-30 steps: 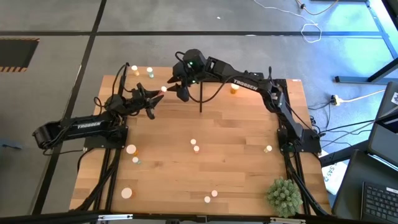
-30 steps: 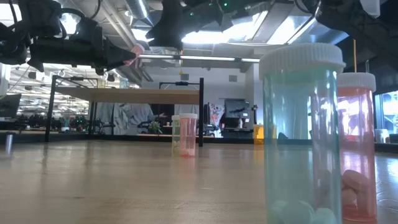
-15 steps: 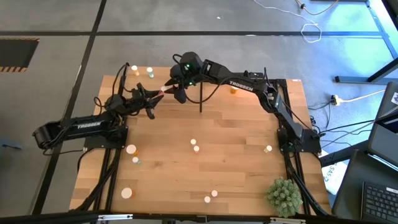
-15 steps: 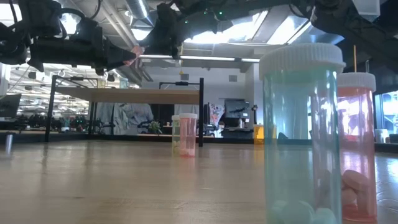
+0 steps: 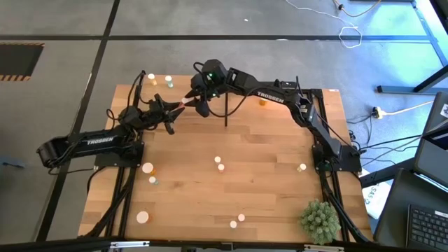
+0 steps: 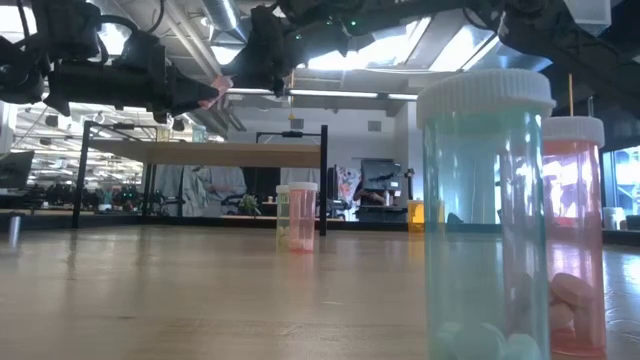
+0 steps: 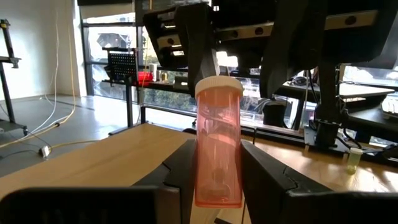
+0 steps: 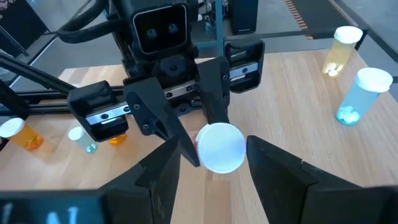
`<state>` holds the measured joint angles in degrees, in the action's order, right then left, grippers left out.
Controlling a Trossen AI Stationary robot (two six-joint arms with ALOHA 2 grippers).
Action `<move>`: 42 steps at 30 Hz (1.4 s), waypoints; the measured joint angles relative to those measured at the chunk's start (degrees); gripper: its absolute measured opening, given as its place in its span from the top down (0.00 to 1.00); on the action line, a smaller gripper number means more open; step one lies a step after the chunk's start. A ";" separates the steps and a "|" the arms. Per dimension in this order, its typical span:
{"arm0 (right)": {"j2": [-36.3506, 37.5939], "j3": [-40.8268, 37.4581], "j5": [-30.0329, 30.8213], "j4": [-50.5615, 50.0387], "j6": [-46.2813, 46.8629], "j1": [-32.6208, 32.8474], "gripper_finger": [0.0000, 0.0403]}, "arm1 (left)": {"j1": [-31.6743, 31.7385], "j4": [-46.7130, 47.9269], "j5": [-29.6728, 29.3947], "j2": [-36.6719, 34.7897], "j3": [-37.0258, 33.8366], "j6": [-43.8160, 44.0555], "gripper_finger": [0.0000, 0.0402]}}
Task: Pick and place medicine bottles onto shelf by color
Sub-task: Put the top right small red pill bottle on the shelf
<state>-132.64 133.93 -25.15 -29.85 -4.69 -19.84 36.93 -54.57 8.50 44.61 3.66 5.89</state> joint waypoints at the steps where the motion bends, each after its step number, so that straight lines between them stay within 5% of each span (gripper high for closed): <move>1: -0.13 0.00 0.00 -0.06 -0.02 0.00 0.54 | 0.00 0.00 -0.01 0.01 0.00 0.00 0.75; 27: -2.73 -0.04 -3.02 4.00 1.47 0.02 0.54 | 0.01 0.14 0.22 0.00 0.00 0.00 0.75; 42: -2.73 -0.04 -2.97 4.90 1.33 0.01 0.71 | 0.00 0.02 0.21 -0.01 0.00 0.00 0.75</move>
<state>-135.37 133.88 -28.12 -24.95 -3.36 -19.83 36.93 -54.54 8.71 44.60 3.66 5.89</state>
